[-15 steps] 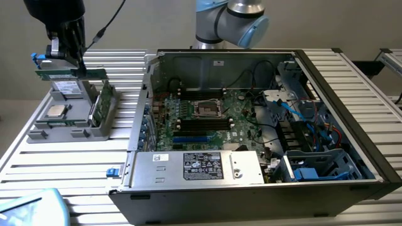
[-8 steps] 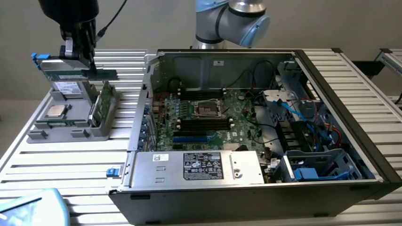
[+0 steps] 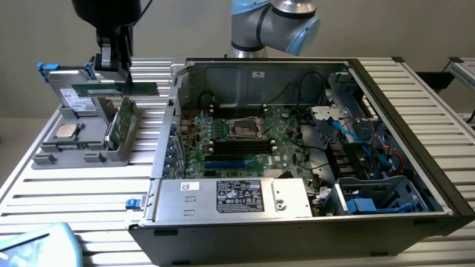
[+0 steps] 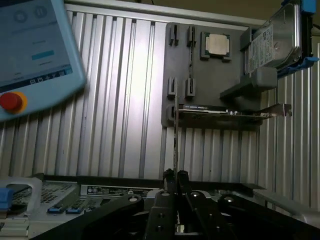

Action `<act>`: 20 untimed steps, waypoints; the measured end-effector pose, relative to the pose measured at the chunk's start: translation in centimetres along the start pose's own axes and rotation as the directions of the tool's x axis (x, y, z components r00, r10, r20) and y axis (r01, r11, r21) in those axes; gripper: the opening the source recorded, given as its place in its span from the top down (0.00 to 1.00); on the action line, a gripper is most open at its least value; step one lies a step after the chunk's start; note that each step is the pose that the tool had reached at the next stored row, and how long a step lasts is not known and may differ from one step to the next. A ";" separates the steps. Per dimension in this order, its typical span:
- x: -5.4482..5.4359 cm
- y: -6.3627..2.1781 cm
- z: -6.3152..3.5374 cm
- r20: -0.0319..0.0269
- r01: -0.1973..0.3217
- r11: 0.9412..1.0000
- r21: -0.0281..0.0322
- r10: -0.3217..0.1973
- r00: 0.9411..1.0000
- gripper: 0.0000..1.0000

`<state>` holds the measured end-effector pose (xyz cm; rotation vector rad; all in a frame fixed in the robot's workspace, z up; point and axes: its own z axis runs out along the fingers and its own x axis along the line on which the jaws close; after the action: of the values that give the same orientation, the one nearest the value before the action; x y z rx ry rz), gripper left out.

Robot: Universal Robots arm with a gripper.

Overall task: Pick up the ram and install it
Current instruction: 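Pick up the ram and move it above insertion slot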

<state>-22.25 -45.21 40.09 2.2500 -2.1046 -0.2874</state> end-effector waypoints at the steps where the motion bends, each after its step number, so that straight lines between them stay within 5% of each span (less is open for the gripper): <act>1: 0.1 -0.47 -0.13 0.001 0.000 1.000 0.000 0.000 1.000 0.87; 20: 2.1 -8.83 -1.88 0.018 0.003 1.000 0.001 -0.003 1.000 0.87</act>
<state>-13.12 -46.80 40.30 2.2599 -2.1107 -0.3081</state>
